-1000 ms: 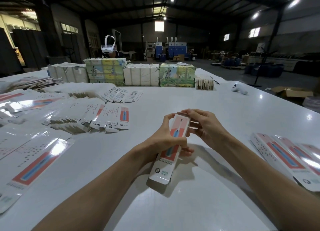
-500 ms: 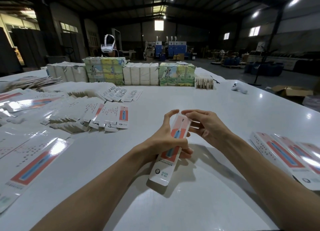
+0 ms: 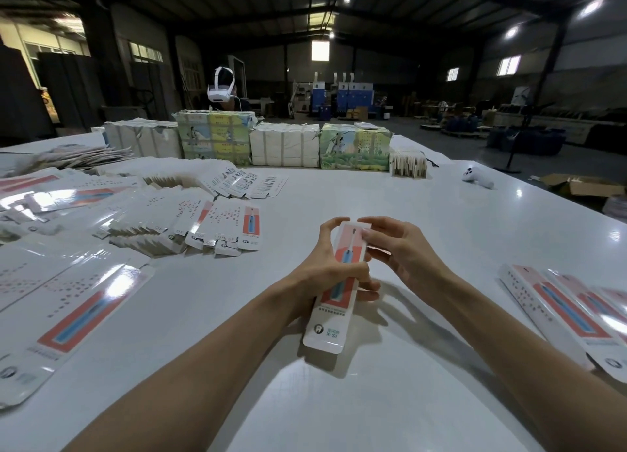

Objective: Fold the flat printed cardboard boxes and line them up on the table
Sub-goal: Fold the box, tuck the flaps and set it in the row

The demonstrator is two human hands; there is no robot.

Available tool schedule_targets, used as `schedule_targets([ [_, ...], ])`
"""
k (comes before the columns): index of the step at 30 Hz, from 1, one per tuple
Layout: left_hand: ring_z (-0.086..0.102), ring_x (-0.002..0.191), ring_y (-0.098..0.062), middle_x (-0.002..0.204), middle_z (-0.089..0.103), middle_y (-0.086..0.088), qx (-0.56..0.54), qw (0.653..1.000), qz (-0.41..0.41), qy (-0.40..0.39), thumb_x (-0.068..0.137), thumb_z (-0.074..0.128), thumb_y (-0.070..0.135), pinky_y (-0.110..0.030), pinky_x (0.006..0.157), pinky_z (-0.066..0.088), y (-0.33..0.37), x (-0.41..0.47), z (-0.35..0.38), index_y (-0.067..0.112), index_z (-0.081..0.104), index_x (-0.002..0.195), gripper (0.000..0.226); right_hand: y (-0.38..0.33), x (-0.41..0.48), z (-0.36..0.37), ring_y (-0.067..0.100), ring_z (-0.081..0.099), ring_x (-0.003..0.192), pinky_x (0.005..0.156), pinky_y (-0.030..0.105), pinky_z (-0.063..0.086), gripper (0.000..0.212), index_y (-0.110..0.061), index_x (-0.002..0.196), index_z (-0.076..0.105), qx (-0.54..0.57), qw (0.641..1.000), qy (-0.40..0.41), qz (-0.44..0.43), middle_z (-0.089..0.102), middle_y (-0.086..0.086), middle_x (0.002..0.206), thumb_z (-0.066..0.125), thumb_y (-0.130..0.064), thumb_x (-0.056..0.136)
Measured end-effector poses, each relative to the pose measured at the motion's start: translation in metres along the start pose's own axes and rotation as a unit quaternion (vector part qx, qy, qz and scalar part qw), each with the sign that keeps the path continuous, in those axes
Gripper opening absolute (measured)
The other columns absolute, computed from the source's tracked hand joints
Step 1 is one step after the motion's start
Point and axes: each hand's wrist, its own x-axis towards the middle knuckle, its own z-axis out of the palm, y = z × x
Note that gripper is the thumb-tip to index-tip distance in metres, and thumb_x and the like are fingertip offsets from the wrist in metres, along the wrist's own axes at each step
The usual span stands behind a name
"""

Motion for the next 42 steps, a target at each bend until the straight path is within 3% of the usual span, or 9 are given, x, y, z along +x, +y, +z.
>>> schedule_targets([
  [9, 0.078, 0.092, -0.028, 0.120, 0.060, -0.011, -0.006, 1.000, -0.027, -0.002, 0.072, 0.085, 0.023, -0.034, 0.072, 0.065, -0.001, -0.002, -0.001, 0.050, 0.024, 0.142, 0.097, 0.001, -0.005, 0.006, 0.032, 0.077, 0.101, 0.085, 0.034, 0.064, 0.019, -0.006, 0.114, 0.076, -0.028, 0.998, 0.024, -0.044, 0.079, 0.012, 0.107, 0.069, -0.012, 0.098],
  [15, 0.079, 0.082, -0.028, 0.118, 0.064, -0.017, -0.116, 0.992, -0.044, 0.008, 0.075, 0.088, 0.018, -0.033, 0.067, 0.063, 0.001, -0.005, 0.005, 0.052, 0.023, 0.144, 0.100, 0.010, -0.003, 0.013, 0.026, 0.074, 0.109, 0.094, 0.040, 0.062, 0.027, -0.010, 0.130, 0.067, -0.099, 0.993, 0.042, -0.047, 0.075, 0.008, 0.118, 0.061, -0.021, 0.106],
  [21, 0.075, 0.075, -0.024, 0.112, 0.065, -0.019, -0.244, 0.967, -0.030, 0.064, 0.095, 0.072, 0.035, -0.037, 0.066, 0.062, 0.012, -0.008, 0.012, 0.032, 0.032, 0.149, 0.067, 0.014, -0.004, 0.015, 0.009, 0.063, 0.112, 0.078, 0.011, 0.055, 0.030, -0.022, 0.137, 0.060, -0.318, 0.929, 0.051, -0.181, 0.056, 0.003, 0.127, 0.057, -0.019, 0.107],
  [24, 0.069, 0.084, -0.029, 0.107, 0.059, -0.020, -0.311, 0.948, -0.007, 0.074, 0.107, 0.054, 0.036, -0.045, 0.077, 0.062, 0.018, -0.011, 0.013, 0.013, 0.033, 0.152, 0.054, 0.013, -0.005, 0.014, 0.013, 0.064, 0.108, 0.079, 0.013, 0.053, 0.027, -0.013, 0.129, 0.070, -0.385, 0.902, 0.025, -0.194, 0.061, 0.004, 0.124, 0.057, -0.020, 0.107],
  [28, 0.062, 0.125, -0.049, 0.142, 0.054, -0.032, -0.360, 0.931, -0.037, 0.054, 0.103, 0.055, 0.051, -0.062, 0.095, 0.057, 0.018, -0.011, 0.008, 0.007, 0.037, 0.154, 0.069, 0.005, -0.012, 0.022, 0.013, 0.054, 0.122, 0.098, 0.034, 0.051, 0.044, -0.019, 0.135, 0.068, -0.485, 0.861, -0.005, -0.152, 0.066, -0.002, 0.132, 0.055, -0.049, 0.105],
  [31, 0.072, 0.110, -0.039, 0.125, 0.069, -0.026, -0.388, 0.919, -0.064, 0.017, 0.096, 0.058, 0.061, -0.050, 0.082, 0.063, 0.016, -0.014, 0.004, 0.001, 0.050, 0.147, 0.080, -0.001, -0.019, 0.034, 0.015, 0.052, 0.095, 0.075, 0.035, 0.048, 0.046, -0.024, 0.106, 0.057, -0.571, 0.813, -0.042, -0.108, 0.060, -0.010, 0.098, 0.056, -0.069, 0.096],
  [34, 0.071, 0.116, -0.035, 0.126, 0.072, -0.019, -0.386, 0.919, -0.074, -0.020, 0.093, 0.057, 0.066, -0.049, 0.091, 0.060, 0.013, -0.010, 0.000, 0.010, 0.064, 0.138, 0.072, -0.008, -0.025, 0.036, 0.018, 0.053, 0.099, 0.081, 0.033, 0.051, 0.050, -0.017, 0.126, 0.050, -0.567, 0.814, -0.065, -0.110, 0.053, -0.002, 0.112, 0.069, -0.052, 0.095],
  [37, 0.073, 0.115, -0.031, 0.126, 0.074, -0.010, -0.327, 0.941, -0.074, 0.037, 0.094, 0.055, 0.066, -0.046, 0.094, 0.059, 0.013, -0.004, 0.002, 0.030, 0.070, 0.124, 0.049, -0.022, -0.036, 0.019, 0.018, 0.056, 0.103, 0.086, 0.032, 0.051, 0.062, -0.014, 0.148, 0.044, -0.566, 0.812, -0.035, -0.138, 0.054, 0.003, 0.121, 0.072, -0.029, 0.095],
  [42, 0.073, 0.113, -0.033, 0.123, 0.073, -0.018, -0.284, 0.953, -0.070, 0.080, 0.104, 0.056, 0.050, -0.042, 0.087, 0.063, 0.009, -0.006, 0.002, 0.014, 0.065, 0.132, 0.046, -0.035, -0.064, -0.034, 0.018, 0.058, 0.095, 0.083, 0.038, 0.054, 0.058, -0.020, 0.141, 0.047, -0.642, 0.766, 0.034, -0.026, 0.053, -0.002, 0.116, 0.072, -0.039, 0.093],
])
